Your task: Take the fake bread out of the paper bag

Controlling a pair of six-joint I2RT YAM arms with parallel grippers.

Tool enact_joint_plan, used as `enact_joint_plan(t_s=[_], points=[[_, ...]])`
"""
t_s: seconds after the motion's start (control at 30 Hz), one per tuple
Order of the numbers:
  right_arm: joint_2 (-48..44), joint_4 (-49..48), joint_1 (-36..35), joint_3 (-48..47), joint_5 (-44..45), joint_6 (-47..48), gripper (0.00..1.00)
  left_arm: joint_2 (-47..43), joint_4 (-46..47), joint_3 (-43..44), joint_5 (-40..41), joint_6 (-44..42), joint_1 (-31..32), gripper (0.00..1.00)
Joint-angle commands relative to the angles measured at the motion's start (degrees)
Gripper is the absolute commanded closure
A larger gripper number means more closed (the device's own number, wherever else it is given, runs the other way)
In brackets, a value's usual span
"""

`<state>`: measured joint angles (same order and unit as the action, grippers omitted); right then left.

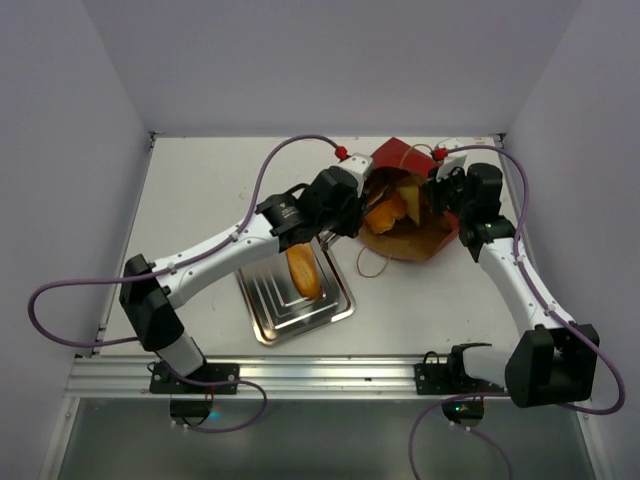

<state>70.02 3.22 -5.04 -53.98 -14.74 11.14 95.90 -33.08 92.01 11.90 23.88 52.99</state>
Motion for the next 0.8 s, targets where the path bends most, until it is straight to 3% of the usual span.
enact_joint_plan(t_s=[0.0,0.3,0.57,0.77], points=[[-0.59,-0.68,0.38,0.27,-0.99,-0.59,1.0,-6.15,2.93,-4.63,-1.62,-1.73,2.02,0.57],[-0.59,-0.68,0.64,0.19,-0.99,-0.68,1.0,-12.14,3.02,-14.13,8.65,-1.99,10.81,0.57],[-0.67,-0.59,0.91,0.27,-1.08,-0.77,1.0,-5.38,3.55,-14.75,23.05,-2.78,17.75,0.56],[-0.59,-0.59,1.17,0.36,-1.25,-0.77,1.0,0.34,3.81,-12.82,32.29,-3.05,19.43,0.56]])
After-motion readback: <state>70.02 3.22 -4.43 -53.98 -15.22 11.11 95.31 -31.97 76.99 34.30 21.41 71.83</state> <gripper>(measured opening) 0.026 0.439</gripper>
